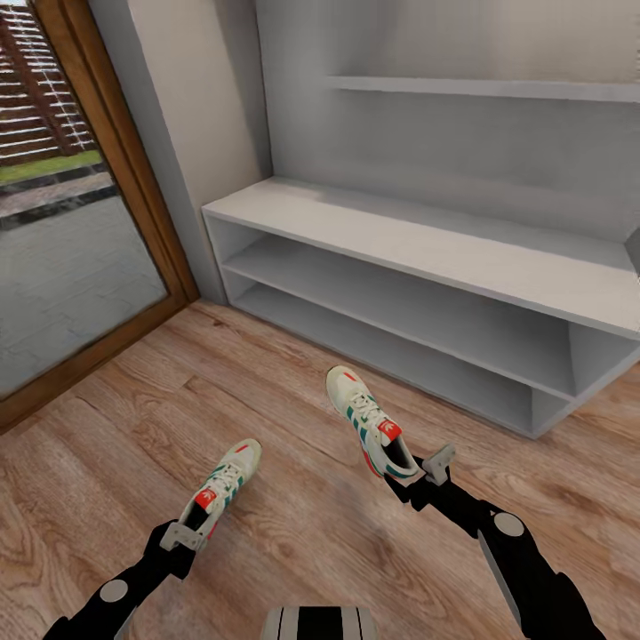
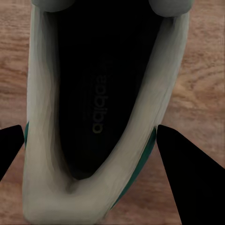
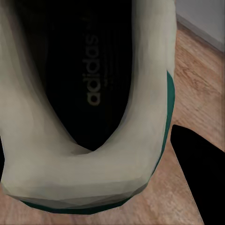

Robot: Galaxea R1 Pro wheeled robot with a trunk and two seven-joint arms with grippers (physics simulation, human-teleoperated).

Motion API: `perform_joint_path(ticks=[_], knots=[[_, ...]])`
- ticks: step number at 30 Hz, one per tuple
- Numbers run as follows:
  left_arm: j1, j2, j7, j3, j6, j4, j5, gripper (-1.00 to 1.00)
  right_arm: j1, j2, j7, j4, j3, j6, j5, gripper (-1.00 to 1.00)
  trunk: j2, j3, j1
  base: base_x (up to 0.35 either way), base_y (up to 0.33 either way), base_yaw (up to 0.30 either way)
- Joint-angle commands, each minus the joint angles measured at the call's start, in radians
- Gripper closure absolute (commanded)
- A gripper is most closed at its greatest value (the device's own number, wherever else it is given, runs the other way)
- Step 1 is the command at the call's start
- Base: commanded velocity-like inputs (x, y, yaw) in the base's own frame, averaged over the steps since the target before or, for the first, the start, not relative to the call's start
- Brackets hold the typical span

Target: Pick up the two gym shoes and the two sandals from the corridor floor and place them onto the hallstand (shoe rack) in the corridor, making sure they are on the rack and not on the floor. Arrange them so the two gym shoes are next to each other and the two sandals are next to each other.

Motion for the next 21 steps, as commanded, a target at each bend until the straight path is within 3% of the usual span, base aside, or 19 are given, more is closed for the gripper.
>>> perform_joint_path(ticks=[1, 6, 14, 21], knots=[[0.000, 0.000, -0.002, 0.009, -0.004, 0.000, -0.006, 1.00, 0.000, 0.001, 0.003, -0.001, -0.002, -0.004, 0.012, 1.00, 0.000, 0.003, -0.001, 0.000, 0.000, 0.000], [0.000, 0.000, -0.002, 0.039, -0.004, 0.007, -0.005, 1.00, 0.000, 0.001, 0.003, -0.001, -0.002, -0.006, 0.012, 1.00, 0.001, 0.023, -0.003, 0.000, 0.000, 0.000], [0.000, -0.001, -0.002, 0.043, -0.008, 0.045, 0.009, 1.00, 0.000, 0.001, 0.002, 0.002, -0.002, -0.004, 0.013, 1.00, 0.003, 0.054, -0.006, 0.000, 0.000, 0.000], [0.002, 0.000, -0.002, 0.048, -0.010, 0.059, 0.084, 1.00, 0.000, -0.007, 0.003, 0.017, -0.004, -0.005, 0.016, 1.00, 0.005, 0.081, -0.010, 0.000, 0.000, 0.000]])
